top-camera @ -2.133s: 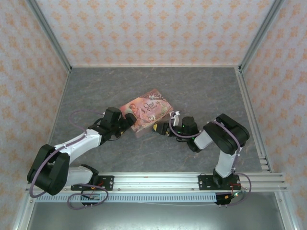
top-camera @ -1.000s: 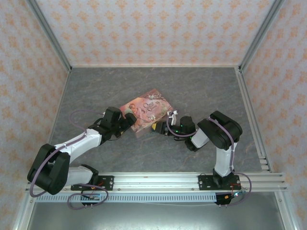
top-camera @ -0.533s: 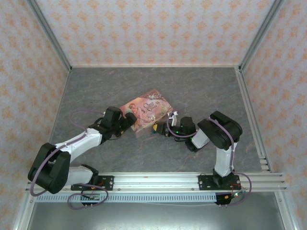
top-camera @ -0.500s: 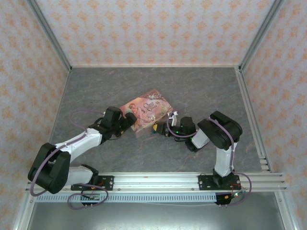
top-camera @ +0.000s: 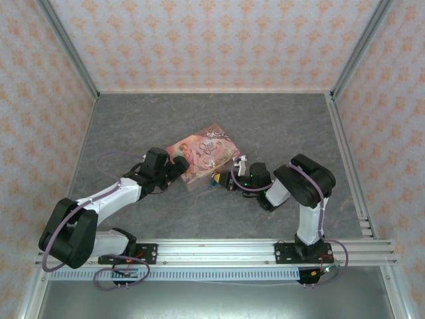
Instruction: Unlock the padlock with the key
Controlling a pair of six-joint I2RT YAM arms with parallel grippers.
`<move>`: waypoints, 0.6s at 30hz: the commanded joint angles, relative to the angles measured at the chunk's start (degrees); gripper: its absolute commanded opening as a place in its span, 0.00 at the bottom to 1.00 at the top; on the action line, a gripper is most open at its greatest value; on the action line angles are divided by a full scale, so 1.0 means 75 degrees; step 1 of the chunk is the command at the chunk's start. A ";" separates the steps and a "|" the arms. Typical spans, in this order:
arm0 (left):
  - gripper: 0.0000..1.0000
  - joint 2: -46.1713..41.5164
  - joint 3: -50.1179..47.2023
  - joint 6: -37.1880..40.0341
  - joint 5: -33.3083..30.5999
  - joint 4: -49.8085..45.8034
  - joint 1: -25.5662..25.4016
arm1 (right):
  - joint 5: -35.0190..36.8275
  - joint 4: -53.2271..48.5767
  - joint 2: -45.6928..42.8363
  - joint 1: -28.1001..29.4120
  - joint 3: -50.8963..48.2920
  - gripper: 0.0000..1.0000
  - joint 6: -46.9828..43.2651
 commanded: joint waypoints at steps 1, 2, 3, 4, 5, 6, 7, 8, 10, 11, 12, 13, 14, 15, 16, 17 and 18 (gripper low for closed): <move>0.90 0.0183 -0.0069 0.0096 -0.0277 -0.0763 -0.0071 | -0.0104 0.0217 -0.0320 0.0049 -0.0069 0.05 -0.0128; 0.90 0.0169 -0.0069 0.0094 -0.0281 -0.0773 -0.0077 | -0.0046 0.0194 -0.0345 0.0029 -0.0094 0.04 -0.0119; 0.90 0.0160 -0.0076 0.0110 -0.0289 -0.0780 -0.0072 | -0.0012 0.0199 -0.0367 0.0019 -0.0117 0.04 -0.0103; 0.90 0.0154 -0.0081 0.0111 -0.0301 -0.0803 -0.0078 | 0.0025 0.0177 -0.0370 -0.0003 -0.0139 0.03 -0.0072; 0.90 0.0145 -0.0080 0.0106 -0.0316 -0.0826 -0.0071 | 0.0067 0.0209 -0.0372 -0.0029 -0.0163 0.02 -0.0031; 0.90 0.0142 -0.0092 0.0113 -0.0321 -0.0817 -0.0077 | 0.0123 0.0232 -0.0369 -0.0035 -0.0186 0.01 0.0004; 0.90 0.0133 -0.0092 0.0107 -0.0323 -0.0820 -0.0078 | 0.0163 0.0256 -0.0384 -0.0058 -0.0207 0.00 0.0064; 0.90 0.0125 -0.0092 0.0114 -0.0331 -0.0831 -0.0078 | 0.0203 0.0311 -0.0382 -0.0073 -0.0224 0.00 0.0135; 0.90 0.0113 -0.0104 0.0119 -0.0331 -0.0842 -0.0076 | 0.0279 0.0420 -0.0381 -0.0113 -0.0247 0.00 0.0285; 0.90 0.0107 -0.0104 0.0122 -0.0330 -0.0849 -0.0079 | 0.0309 0.0530 -0.0384 -0.0137 -0.0260 0.00 0.0378; 0.90 0.0101 -0.0111 0.0125 -0.0348 -0.0860 -0.0078 | 0.0334 0.0603 -0.0384 -0.0148 -0.0271 0.00 0.0464; 0.90 0.0104 -0.0116 0.0137 -0.0345 -0.0862 -0.0078 | 0.0371 0.0642 -0.0391 -0.0167 -0.0261 0.00 0.0554; 0.90 0.0097 -0.0116 0.0148 -0.0346 -0.0874 -0.0075 | 0.0411 0.0673 -0.0421 -0.0181 -0.0251 0.00 0.0638; 0.90 0.0100 -0.0116 0.0157 -0.0352 -0.0865 -0.0075 | 0.0460 0.0669 -0.0455 -0.0198 -0.0235 0.00 0.0703; 0.90 0.0105 -0.0114 0.0169 -0.0346 -0.0884 -0.0072 | 0.0509 0.0655 -0.0478 -0.0211 -0.0227 0.00 0.0770; 0.90 0.0096 -0.0116 0.0178 -0.0350 -0.0875 -0.0078 | 0.0546 0.0656 -0.0511 -0.0220 -0.0214 0.00 0.0837; 0.90 0.0095 -0.0125 0.0184 -0.0344 -0.0880 -0.0080 | 0.0599 0.0655 -0.0546 -0.0228 -0.0213 0.00 0.0906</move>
